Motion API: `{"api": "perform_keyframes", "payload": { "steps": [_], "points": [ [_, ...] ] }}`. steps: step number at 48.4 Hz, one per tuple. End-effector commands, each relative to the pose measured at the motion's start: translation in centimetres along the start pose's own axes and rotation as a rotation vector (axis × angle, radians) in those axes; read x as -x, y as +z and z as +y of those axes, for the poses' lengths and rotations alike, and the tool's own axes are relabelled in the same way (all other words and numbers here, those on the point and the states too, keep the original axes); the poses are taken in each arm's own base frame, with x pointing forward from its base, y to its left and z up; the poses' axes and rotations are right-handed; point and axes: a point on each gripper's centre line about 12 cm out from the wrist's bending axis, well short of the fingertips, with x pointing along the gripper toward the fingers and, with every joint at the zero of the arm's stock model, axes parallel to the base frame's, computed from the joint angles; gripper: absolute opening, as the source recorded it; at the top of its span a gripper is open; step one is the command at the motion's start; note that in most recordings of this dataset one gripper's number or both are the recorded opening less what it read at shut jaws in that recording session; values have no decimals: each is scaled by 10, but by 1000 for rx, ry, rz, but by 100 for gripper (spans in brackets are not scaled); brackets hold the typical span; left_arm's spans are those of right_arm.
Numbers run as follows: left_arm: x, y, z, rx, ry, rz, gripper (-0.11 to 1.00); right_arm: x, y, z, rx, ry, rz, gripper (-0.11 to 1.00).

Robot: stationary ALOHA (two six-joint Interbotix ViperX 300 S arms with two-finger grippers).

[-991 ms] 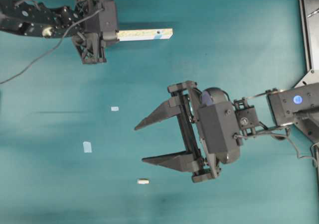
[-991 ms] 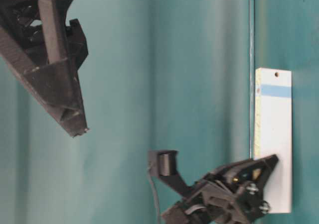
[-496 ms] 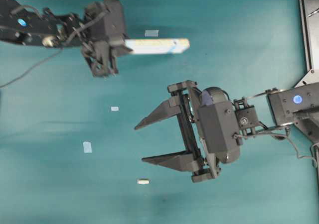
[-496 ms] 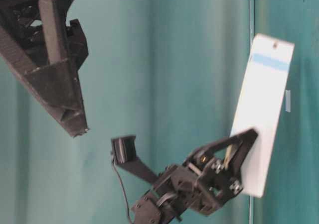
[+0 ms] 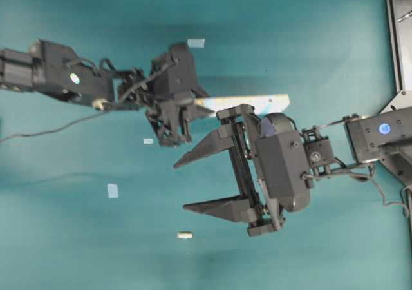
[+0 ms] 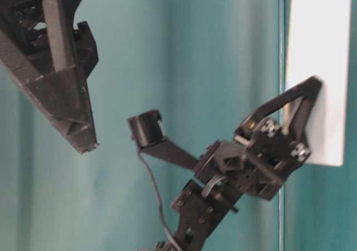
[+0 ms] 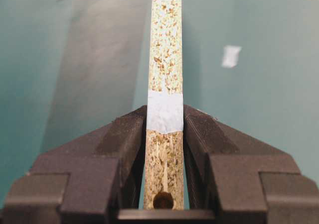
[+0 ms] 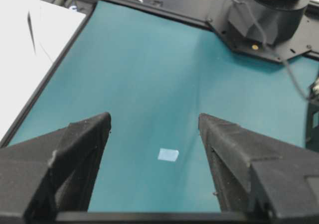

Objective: Move the wooden board into place and insert the rod into its hole.
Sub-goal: 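Drag the strip with the left gripper down toward the table center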

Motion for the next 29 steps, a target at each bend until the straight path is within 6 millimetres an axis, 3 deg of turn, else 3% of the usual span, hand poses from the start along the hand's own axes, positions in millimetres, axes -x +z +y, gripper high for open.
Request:
{"api": "perform_keyframes", "payload": {
  "steps": [1, 12, 29],
  "points": [
    [-4, 25, -13, 3, -24, -84, 21, 9, 16, 1, 1, 4, -52, 81],
    [-30, 32, -31, -14, -53, -118, 21, 9, 17, -1, 2, 0, -55, 81],
    [-59, 27, -34, -16, -55, -107, 21, 9, 17, -1, 2, 0, -55, 81]
  ]
}}
